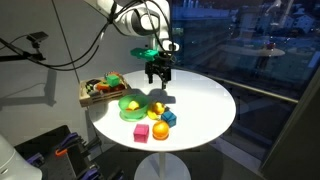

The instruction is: Put the yellow object inside the bowl

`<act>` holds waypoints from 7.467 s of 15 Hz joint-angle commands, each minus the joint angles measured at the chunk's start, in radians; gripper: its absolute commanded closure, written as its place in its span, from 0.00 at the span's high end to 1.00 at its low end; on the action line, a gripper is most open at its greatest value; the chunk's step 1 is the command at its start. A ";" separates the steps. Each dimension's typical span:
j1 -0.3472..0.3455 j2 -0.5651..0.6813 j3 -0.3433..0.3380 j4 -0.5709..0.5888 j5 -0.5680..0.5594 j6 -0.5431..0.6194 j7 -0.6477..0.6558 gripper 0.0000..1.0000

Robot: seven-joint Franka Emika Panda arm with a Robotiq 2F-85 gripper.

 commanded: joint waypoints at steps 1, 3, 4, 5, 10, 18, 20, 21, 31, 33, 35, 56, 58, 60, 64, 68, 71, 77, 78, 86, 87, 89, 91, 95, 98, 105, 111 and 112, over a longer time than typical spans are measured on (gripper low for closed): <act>-0.009 0.026 -0.011 -0.007 -0.026 0.052 0.035 1.00; -0.009 0.038 -0.018 -0.006 -0.035 0.063 0.049 1.00; -0.009 0.039 -0.021 0.002 -0.034 0.047 0.055 1.00; -0.012 0.037 -0.020 0.007 -0.024 0.028 0.052 1.00; -0.016 0.044 -0.014 0.000 -0.012 0.045 0.029 1.00; -0.006 0.105 -0.016 0.000 -0.036 0.079 0.055 1.00; -0.001 0.124 -0.018 -0.009 -0.044 0.117 0.065 1.00; 0.001 0.133 -0.018 -0.012 -0.047 0.138 0.069 1.00; 0.011 0.167 -0.024 -0.068 -0.064 0.263 0.077 1.00; 0.011 0.169 -0.024 -0.078 -0.069 0.284 0.077 1.00; 0.008 0.175 -0.022 -0.084 -0.065 0.303 0.070 1.00; -0.008 0.096 -0.014 -0.121 -0.035 0.308 0.042 0.43; -0.010 0.062 -0.011 -0.141 -0.032 0.307 0.033 0.43; -0.011 0.022 -0.009 -0.171 -0.029 0.307 0.020 0.43; -0.015 -0.078 -0.001 -0.257 -0.017 0.305 -0.031 0.43; -0.016 -0.186 0.001 -0.354 0.004 0.312 -0.106 0.43; -0.011 -0.256 -0.004 -0.415 0.022 0.307 -0.164 0.43; 0.001 -0.316 -0.012 -0.478 0.034 0.301 -0.238 0.92; 0.001 -0.315 -0.013 -0.478 0.031 0.297 -0.235 0.93; -0.008 -0.292 -0.022 -0.410 0.035 0.144 -0.213 1.00; -0.010 -0.291 -0.024 -0.396 0.034 0.105 -0.208 1.00; -0.013 -0.291 -0.028 -0.365 0.039 0.030 -0.194 1.00; -0.016 -0.294 -0.030 -0.330 0.049 -0.051 -0.176 1.00; -0.018 -0.320 -0.027 -0.285 0.067 -0.156 -0.100 1.00; -0.014 -0.360 -0.017 -0.293 0.067 -0.158 -0.005 1.00; -0.007 -0.475 0.017 -0.347 0.055 -0.123 0.125 1.00; -0.008 -0.477 0.018 -0.337 0.051 -0.131 0.108 1.00; -0.008 -0.479 0.018 -0.339 0.051 -0.131 0.108 1.00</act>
